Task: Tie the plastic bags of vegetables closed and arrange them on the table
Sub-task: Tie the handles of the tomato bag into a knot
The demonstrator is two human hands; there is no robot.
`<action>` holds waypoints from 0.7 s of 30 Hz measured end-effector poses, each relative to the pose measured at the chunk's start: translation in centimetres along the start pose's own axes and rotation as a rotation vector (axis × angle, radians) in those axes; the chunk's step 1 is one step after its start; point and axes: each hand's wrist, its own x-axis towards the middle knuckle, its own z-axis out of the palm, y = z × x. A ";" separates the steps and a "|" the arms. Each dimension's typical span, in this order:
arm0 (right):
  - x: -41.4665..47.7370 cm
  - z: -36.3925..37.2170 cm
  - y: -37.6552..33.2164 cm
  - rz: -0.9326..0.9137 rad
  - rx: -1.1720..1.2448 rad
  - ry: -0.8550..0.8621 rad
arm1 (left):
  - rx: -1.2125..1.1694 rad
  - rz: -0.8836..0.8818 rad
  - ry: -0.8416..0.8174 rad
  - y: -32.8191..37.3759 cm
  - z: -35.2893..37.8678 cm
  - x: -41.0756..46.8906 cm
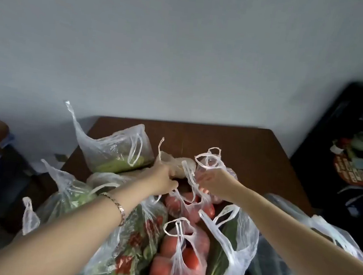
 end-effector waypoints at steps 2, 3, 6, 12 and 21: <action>0.4 1.1 1.2 0.037 -0.095 0.008 | 0.007 -0.029 -0.075 -0.3 1.1 0.1; 0.7 1.7 1.9 0.052 -0.140 0.001 | 0.028 -0.035 -0.128 -0.6 1.6 0.1; 1.7 2.9 3.1 0.097 -0.174 0.029 | 0.226 0.018 -0.159 -1.2 2.6 0.7; 5.2 5.5 4.3 0.218 -0.191 0.133 | 0.239 0.073 -0.011 -0.7 1.9 1.8; 5.7 5.7 4.4 0.047 -0.007 0.200 | 0.435 0.236 -0.058 -1.9 1.2 2.3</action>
